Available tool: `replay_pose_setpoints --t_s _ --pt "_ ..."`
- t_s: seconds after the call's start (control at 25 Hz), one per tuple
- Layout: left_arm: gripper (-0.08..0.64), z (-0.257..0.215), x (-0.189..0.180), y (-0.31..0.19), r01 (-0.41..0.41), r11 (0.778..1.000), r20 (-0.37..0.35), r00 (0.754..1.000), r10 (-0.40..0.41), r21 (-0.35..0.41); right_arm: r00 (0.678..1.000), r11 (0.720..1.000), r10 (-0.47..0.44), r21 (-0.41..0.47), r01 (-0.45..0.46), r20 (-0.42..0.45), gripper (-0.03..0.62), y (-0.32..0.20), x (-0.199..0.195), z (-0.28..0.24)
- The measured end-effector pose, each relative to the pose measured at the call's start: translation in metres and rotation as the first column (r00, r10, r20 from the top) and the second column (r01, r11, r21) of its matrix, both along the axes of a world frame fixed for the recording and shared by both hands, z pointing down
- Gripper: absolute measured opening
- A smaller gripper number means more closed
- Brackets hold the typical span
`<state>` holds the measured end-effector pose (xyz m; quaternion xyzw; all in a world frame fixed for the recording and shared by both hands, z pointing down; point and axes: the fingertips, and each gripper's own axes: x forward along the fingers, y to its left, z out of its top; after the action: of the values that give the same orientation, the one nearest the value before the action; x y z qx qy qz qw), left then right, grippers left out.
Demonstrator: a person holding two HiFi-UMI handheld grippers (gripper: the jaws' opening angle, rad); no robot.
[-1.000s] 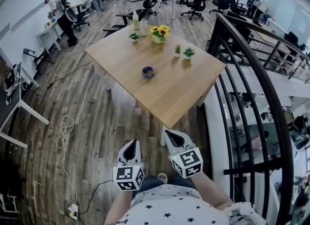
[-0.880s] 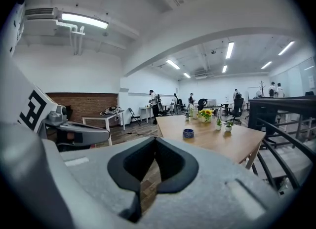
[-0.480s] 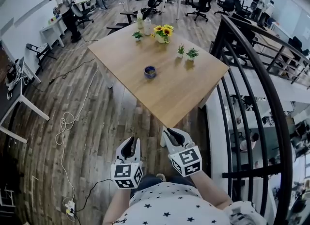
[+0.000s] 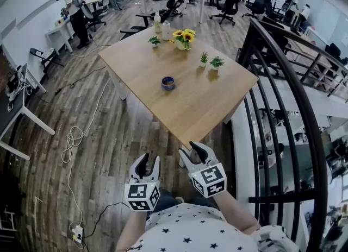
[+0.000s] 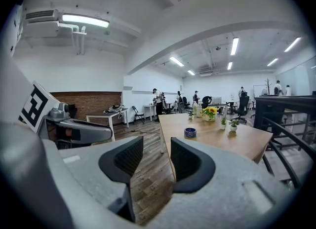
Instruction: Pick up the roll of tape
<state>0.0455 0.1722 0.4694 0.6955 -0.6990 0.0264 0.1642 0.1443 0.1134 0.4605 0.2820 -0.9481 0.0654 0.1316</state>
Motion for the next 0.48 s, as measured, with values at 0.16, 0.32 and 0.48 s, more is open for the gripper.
replay_pose_setpoints --t_s 0.16,0.32,0.48 --pt "0.158 0.000 -0.003 -0.007 0.005 1.000 -0.003 1.000 -0.005 0.003 1.000 1.000 -0.007 -0.001 0.007 0.003 0.179 -0.008 -0.005 0.000" --pt "0.173 0.001 -0.009 -0.013 0.014 1.000 -0.006 1.000 -0.014 -0.003 1.000 1.000 -0.013 -0.010 0.013 0.012 0.190 -0.018 -0.013 -0.001" --pt "0.173 0.004 -0.020 -0.022 0.027 1.000 -0.013 1.000 -0.027 -0.007 1.000 1.000 -0.018 -0.019 0.019 0.018 0.190 -0.029 -0.025 0.002"
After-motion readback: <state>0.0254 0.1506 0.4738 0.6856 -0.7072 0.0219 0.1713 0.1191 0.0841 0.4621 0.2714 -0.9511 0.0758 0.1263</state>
